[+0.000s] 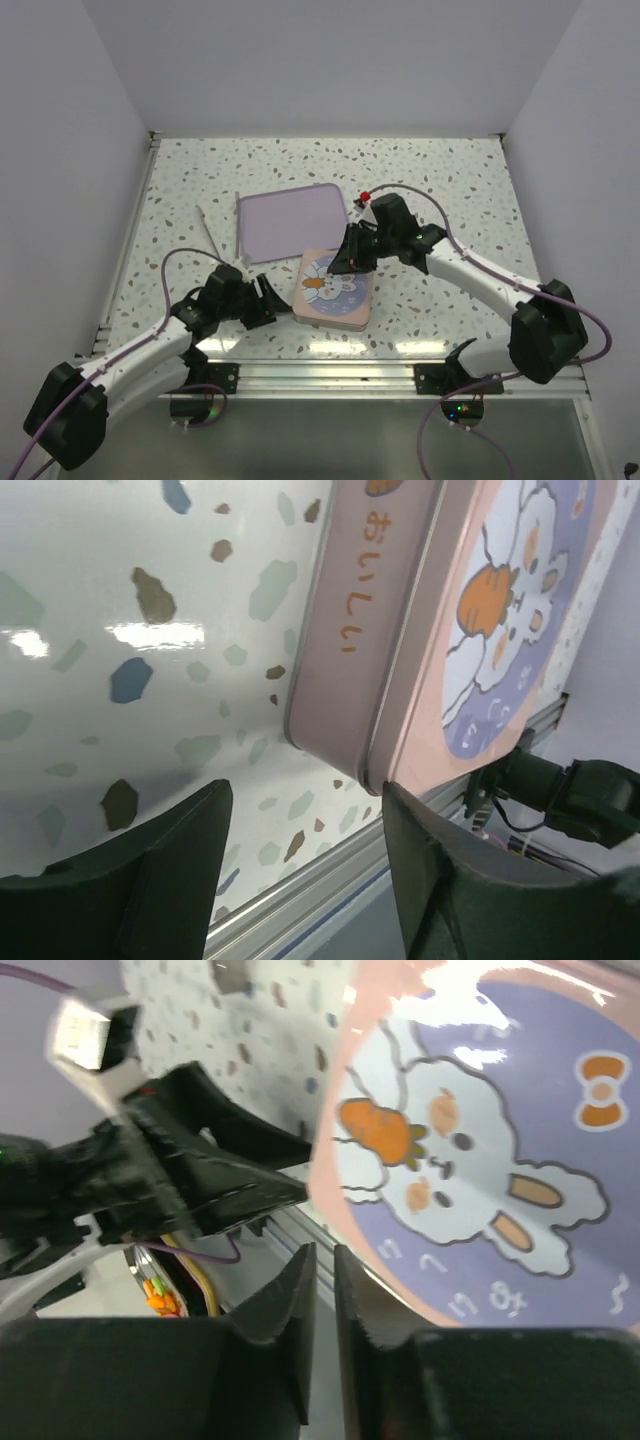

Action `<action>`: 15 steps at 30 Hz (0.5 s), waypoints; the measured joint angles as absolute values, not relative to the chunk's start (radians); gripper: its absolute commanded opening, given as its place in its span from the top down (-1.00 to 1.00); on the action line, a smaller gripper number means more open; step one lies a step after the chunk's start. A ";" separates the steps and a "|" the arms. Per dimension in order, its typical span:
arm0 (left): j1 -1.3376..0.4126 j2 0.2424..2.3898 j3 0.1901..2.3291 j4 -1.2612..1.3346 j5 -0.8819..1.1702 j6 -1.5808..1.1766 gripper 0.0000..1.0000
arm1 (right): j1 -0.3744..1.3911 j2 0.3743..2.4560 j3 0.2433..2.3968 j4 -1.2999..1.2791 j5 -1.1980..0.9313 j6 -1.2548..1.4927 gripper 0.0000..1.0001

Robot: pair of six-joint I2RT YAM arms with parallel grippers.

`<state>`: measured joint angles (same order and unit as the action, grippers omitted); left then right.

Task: Pack the cookies

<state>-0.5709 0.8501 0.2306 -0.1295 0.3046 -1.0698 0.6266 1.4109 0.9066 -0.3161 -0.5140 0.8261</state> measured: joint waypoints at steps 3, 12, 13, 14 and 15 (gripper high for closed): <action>-0.571 0.831 0.274 -0.257 0.247 -1.045 -0.61 | 0.627 1.338 1.016 -0.412 -0.472 0.776 0.04; -0.571 0.819 0.608 -0.565 0.040 -0.932 -1.00 | 0.627 1.105 1.159 -0.608 -0.374 0.646 -0.35; -0.571 0.818 0.654 -0.582 0.010 -0.918 -1.00 | 0.627 1.082 1.159 -0.629 -0.370 0.640 -0.36; -0.571 0.818 0.696 -0.603 -0.024 -0.902 -1.00 | 0.627 1.064 1.159 -0.644 -0.363 0.635 -0.36; -0.571 0.818 0.729 -0.620 -0.050 -0.893 -1.00 | 0.627 1.042 1.157 -0.655 -0.356 0.631 -0.37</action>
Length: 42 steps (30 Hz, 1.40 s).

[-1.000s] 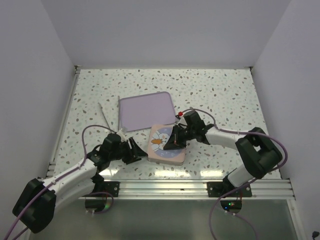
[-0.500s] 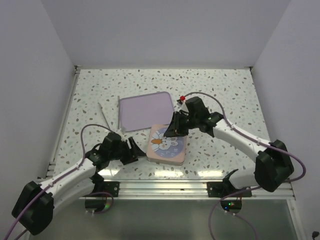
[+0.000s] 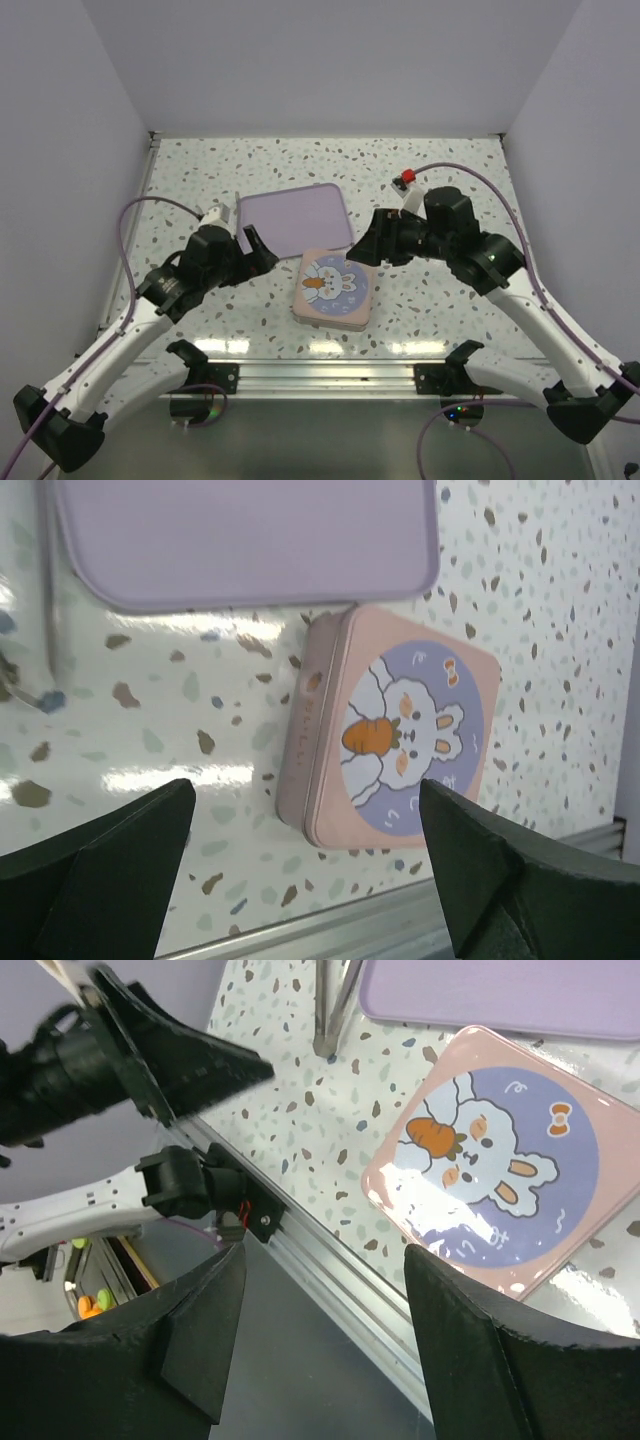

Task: Pack the cookies

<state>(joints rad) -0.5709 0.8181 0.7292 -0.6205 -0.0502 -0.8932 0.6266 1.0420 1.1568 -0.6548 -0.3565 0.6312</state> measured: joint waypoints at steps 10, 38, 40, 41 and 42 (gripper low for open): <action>-0.571 0.728 0.874 -0.710 -0.507 -0.746 -1.00 | 0.627 0.831 1.126 -0.723 -0.314 0.621 -0.43; -0.250 0.823 0.038 0.689 -0.682 -0.115 -1.00 | 0.627 0.646 0.981 -0.741 0.010 0.593 -0.94; -0.189 0.926 0.038 0.772 -0.620 -0.102 -1.00 | 0.627 0.643 0.980 -0.737 0.017 0.590 -0.95; -0.163 0.982 0.038 0.810 -0.588 -0.091 -1.00 | 0.627 0.648 0.979 -0.734 0.019 0.587 -0.96; -0.145 1.036 0.038 0.854 -0.561 -0.081 -1.00 | 0.627 0.654 0.979 -0.733 0.024 0.585 -0.96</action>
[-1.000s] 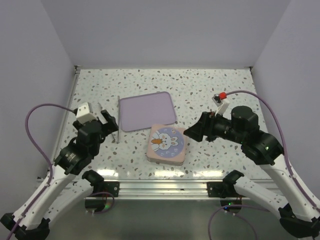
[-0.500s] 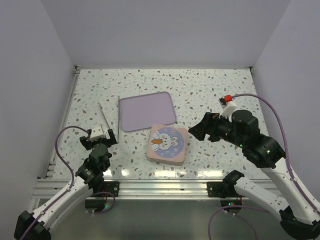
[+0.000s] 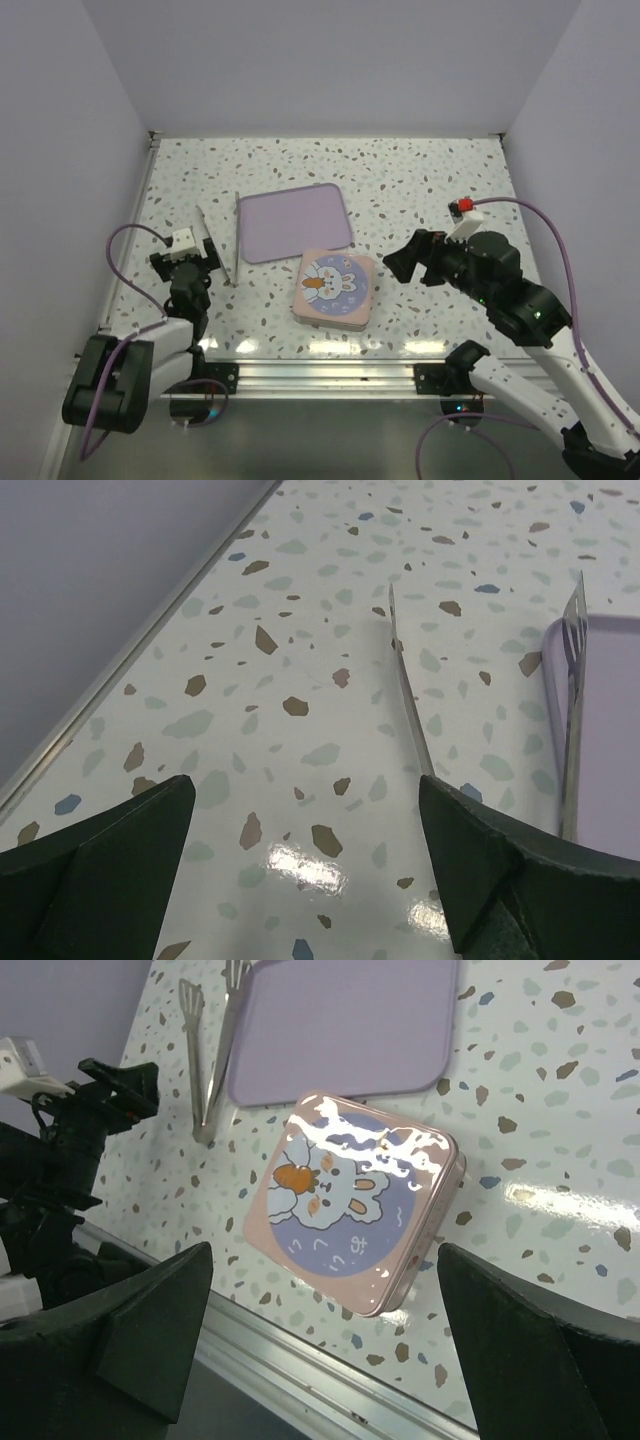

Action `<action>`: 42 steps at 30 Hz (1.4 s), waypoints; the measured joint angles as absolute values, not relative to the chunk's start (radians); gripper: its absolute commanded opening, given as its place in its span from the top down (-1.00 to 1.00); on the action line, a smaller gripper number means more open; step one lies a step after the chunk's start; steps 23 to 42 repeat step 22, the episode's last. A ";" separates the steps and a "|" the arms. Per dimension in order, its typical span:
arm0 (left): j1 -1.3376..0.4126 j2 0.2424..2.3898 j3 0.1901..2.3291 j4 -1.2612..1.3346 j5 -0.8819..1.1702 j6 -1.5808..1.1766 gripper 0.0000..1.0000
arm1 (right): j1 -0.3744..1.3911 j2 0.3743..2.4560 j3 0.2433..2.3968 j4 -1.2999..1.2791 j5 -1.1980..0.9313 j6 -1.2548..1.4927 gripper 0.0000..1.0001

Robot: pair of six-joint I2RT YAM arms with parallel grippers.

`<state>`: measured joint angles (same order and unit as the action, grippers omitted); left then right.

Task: Pack the cookies

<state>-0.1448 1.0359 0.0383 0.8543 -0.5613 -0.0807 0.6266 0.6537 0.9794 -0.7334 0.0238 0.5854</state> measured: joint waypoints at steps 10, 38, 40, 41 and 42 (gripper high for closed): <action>-0.038 1.312 0.132 1.048 -0.278 -0.023 -1.00 | 0.627 0.733 0.979 -0.731 0.054 0.566 -0.97; -0.027 1.512 0.128 1.230 -0.140 -0.032 -1.00 | 0.627 0.777 0.971 -0.694 0.068 0.564 -0.97; -0.027 1.512 0.128 1.230 -0.140 -0.032 -1.00 | 0.627 0.777 0.971 -0.694 0.068 0.564 -0.97; -0.027 1.512 0.128 1.230 -0.140 -0.032 -1.00 | 0.627 0.777 0.971 -0.694 0.068 0.564 -0.97; -0.027 1.512 0.128 1.230 -0.140 -0.032 -1.00 | 0.627 0.777 0.971 -0.694 0.068 0.564 -0.97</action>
